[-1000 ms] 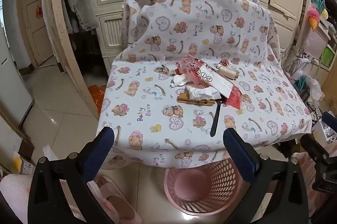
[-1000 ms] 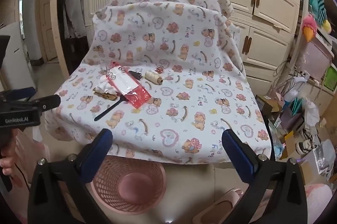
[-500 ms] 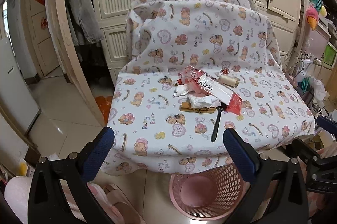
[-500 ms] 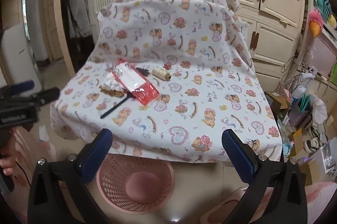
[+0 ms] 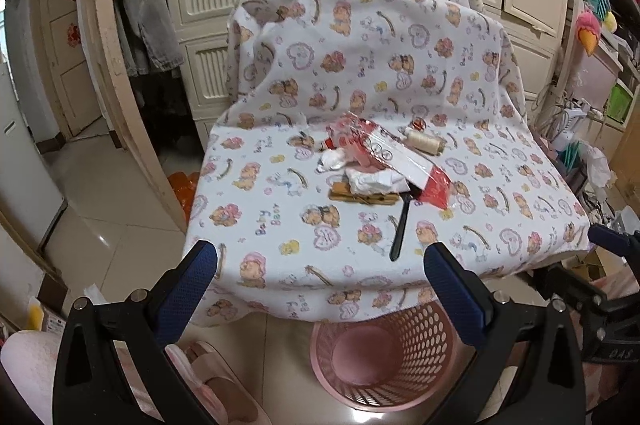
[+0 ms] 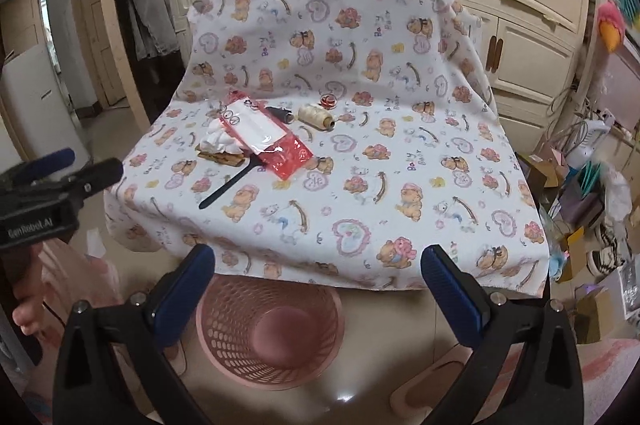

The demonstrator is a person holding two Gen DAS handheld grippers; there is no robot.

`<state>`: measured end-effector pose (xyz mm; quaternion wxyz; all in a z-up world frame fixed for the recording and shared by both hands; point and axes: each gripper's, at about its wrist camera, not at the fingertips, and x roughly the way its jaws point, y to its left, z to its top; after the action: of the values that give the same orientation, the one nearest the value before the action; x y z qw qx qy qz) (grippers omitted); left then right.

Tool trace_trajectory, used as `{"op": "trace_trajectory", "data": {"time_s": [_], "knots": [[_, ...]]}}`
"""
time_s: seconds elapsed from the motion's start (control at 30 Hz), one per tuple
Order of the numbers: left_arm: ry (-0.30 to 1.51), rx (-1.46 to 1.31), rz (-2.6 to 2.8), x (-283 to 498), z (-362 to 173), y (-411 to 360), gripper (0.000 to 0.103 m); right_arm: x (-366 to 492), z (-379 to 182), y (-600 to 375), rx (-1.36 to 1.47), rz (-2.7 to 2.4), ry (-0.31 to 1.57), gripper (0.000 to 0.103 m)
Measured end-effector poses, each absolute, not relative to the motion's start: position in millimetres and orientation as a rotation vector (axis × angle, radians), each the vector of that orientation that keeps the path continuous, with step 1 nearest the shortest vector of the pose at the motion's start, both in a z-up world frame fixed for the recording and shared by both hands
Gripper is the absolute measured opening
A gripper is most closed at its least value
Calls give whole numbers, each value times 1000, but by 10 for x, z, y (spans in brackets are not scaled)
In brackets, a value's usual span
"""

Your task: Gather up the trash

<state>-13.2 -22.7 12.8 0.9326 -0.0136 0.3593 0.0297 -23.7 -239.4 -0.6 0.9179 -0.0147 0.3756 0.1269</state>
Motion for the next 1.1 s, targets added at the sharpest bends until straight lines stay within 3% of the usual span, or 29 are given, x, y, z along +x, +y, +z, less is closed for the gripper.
{"op": "trace_trajectory", "data": {"time_s": [0.43,1.1], "knots": [[825,-36,67,-46,-32,-206,102,-277,74,-2400,-26,259,727,98],[802,-38,82,-32,-16,-208,102,-320,112,-2395,-29,267,695,94]]}}
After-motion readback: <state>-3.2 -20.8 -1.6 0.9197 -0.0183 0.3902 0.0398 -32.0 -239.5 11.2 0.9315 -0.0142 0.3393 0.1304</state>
